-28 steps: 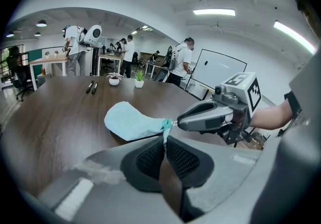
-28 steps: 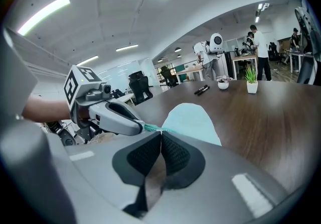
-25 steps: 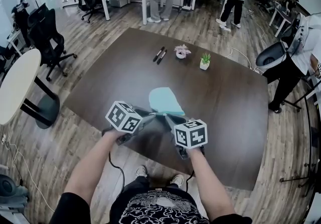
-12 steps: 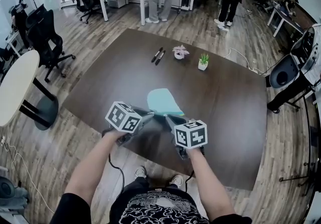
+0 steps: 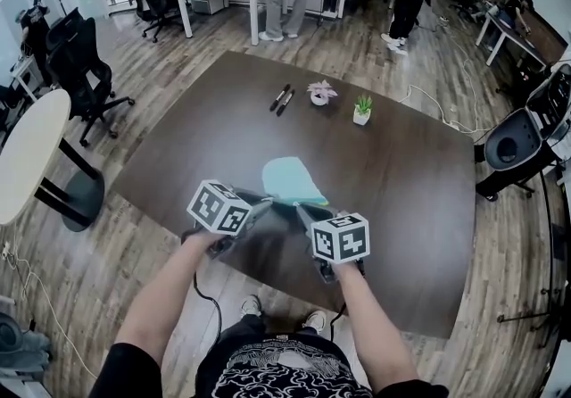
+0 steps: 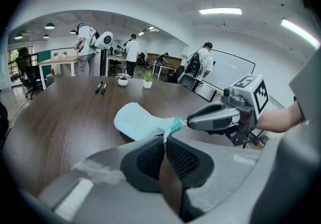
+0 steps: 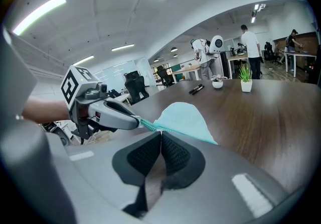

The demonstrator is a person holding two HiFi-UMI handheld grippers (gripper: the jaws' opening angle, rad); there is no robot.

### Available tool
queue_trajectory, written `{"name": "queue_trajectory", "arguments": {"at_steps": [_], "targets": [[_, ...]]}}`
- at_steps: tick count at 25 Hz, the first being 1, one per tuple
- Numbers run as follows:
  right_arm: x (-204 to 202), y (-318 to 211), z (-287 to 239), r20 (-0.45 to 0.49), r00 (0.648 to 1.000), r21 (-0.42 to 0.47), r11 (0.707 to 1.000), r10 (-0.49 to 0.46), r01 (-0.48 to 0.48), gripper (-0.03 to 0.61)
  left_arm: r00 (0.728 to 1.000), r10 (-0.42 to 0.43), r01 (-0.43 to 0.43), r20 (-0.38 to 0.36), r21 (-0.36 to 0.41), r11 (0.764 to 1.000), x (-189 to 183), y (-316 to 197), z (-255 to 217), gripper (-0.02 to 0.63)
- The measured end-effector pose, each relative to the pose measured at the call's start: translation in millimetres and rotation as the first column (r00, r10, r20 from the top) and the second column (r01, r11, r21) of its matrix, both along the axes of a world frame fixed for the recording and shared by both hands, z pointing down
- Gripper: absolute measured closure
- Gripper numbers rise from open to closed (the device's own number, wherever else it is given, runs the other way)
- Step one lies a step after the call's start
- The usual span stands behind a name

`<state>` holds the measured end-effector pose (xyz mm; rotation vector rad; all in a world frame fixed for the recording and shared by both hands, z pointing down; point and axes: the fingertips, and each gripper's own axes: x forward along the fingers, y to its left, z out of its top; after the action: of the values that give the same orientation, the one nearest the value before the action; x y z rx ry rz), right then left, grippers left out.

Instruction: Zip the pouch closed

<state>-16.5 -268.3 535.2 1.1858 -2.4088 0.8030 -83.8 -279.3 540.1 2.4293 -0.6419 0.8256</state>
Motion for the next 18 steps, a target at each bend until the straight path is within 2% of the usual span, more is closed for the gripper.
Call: {"name": "queue_trajectory", "arguments": {"at_steps": [18], "targets": [[13, -1, 4, -0.016, 0.999, -0.004, 0.999, 0.038, -0.038, 0.572, 0.995, -0.104, 0.104, 0.002, -0.028, 0.994, -18, -10, 3, 0.594]]}}
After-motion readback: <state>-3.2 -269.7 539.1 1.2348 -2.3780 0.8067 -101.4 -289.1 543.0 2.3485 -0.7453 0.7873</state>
